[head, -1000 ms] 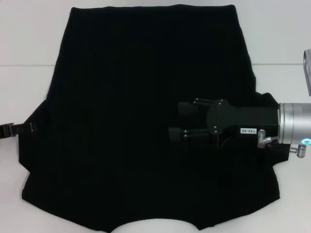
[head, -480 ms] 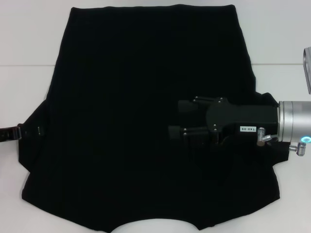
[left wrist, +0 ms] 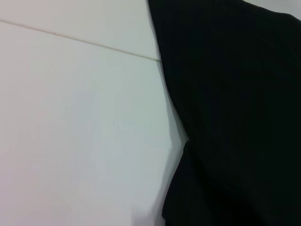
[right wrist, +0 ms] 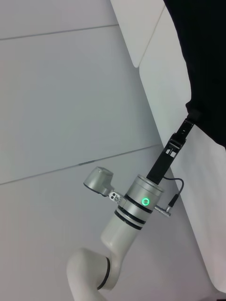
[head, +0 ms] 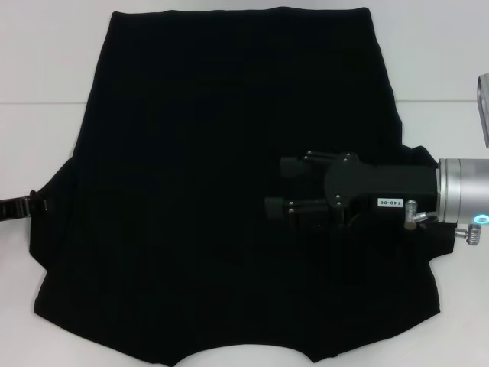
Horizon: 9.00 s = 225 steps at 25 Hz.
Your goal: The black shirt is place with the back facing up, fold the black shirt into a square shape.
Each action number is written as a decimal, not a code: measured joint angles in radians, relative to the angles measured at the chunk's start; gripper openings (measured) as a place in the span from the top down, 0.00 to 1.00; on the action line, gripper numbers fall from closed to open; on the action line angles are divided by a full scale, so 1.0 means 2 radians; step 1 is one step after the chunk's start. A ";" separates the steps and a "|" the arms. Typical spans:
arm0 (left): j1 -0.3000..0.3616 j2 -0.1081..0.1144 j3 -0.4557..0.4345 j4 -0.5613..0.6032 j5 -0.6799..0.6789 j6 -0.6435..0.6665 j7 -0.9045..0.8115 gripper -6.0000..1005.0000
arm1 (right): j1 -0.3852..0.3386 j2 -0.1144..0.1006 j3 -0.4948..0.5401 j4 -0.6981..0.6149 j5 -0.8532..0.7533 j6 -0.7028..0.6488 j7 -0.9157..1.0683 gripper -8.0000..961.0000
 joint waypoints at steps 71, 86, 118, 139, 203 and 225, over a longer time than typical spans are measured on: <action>0.011 0.002 -0.019 0.042 0.000 -0.048 -0.006 0.97 | -0.002 0.001 0.000 0.033 0.051 0.029 -0.004 0.07; 0.019 0.005 -0.032 0.059 0.009 -0.015 -0.018 0.96 | -0.002 0.001 0.000 0.033 0.051 0.030 -0.005 0.08; 0.019 0.003 -0.035 0.070 0.032 0.004 -0.052 0.94 | -0.004 0.001 0.000 0.034 0.051 0.030 -0.011 0.08; -0.024 0.001 -0.030 0.015 -0.068 0.049 0.038 0.93 | -0.008 0.002 0.000 0.035 0.051 0.027 -0.017 0.08; -0.046 -0.046 0.047 -0.084 -0.162 0.256 0.419 0.07 | -0.096 -0.113 0.036 -0.010 -0.112 0.156 0.471 0.12; -0.047 -0.047 0.047 -0.084 -0.162 0.242 0.415 0.07 | -0.064 -0.085 0.032 0.007 -0.163 0.196 0.482 0.14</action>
